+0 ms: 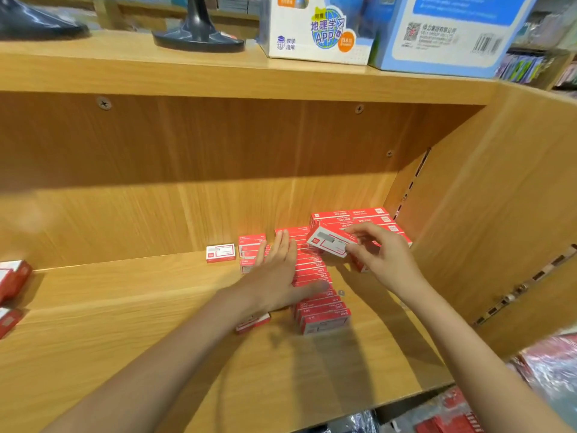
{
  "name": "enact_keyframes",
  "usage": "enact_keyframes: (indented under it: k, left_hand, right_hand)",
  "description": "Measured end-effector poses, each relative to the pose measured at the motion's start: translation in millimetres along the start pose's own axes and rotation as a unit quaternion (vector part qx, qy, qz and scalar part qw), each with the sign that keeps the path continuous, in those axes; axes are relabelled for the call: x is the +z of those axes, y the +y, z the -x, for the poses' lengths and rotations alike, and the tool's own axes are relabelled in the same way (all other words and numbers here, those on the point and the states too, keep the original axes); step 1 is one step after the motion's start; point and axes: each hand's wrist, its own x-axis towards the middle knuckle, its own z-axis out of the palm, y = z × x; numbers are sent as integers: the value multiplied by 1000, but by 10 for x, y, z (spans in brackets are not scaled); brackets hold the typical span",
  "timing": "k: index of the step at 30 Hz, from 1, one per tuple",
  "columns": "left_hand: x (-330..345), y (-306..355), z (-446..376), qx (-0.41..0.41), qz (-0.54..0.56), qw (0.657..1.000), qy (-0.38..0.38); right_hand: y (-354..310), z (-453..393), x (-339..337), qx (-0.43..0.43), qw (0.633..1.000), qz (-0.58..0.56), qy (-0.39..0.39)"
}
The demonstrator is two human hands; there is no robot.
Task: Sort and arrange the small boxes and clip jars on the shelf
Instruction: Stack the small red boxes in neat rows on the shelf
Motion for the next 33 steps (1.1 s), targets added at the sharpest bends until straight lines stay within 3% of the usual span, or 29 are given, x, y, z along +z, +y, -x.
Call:
enact_keyframes:
  k: [12,26,33]
  left_hand:
    - [50,-3,-54,-7,-112,993,35]
    - [127,-18,-20,4,-96,992,78]
    - [76,-89,-114,2,-62,996,71]
  right_hand:
    - [14,-206,211,-54,989,111,85]
    - [-74,-594,492,-139,976,169,-6]
    - [-65,-661,478,-154,974,164,10]
